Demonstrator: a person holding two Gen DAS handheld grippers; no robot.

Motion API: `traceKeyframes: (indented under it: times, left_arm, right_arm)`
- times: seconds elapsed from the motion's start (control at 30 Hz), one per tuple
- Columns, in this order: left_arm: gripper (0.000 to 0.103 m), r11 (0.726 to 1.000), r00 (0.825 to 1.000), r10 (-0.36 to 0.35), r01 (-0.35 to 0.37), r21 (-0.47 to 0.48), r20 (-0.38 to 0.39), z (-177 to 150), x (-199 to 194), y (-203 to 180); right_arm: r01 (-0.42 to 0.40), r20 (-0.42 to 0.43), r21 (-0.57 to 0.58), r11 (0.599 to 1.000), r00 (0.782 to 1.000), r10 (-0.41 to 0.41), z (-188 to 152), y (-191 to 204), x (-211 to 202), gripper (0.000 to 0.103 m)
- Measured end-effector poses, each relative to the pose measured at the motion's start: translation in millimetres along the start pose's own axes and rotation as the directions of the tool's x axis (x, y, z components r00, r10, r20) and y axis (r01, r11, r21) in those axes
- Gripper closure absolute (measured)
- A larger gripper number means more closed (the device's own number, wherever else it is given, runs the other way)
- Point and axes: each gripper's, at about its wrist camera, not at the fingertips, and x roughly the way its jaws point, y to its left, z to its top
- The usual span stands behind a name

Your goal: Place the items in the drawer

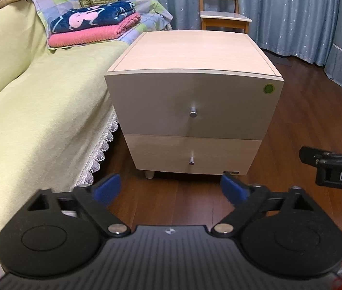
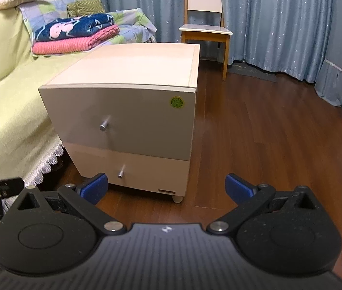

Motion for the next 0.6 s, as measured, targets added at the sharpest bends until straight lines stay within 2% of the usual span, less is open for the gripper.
traceKeyframes:
  times: [0.13,0.43,0.6]
  left_arm:
    - [0.008,1.000,1.000,0.002,-0.002,0.001,0.016,0,-7,-1]
    - [0.008,1.000,1.000,0.003,-0.003,0.024,0.000,-3,-9,-7]
    - [0.008,0.999,1.000,0.017,-0.017,0.027,-0.020,-5,-8,-8]
  right_arm:
    - [0.012,0.009,-0.046,0.999,1.000,-0.012,-1,7,-2,0.001]
    - [0.014,-0.006,-0.073,0.997,1.000,-0.015,3,14,-3,0.001]
    - [-0.013,-0.029,-0.040,0.999,1.000,0.011,6,14,-1,0.001]
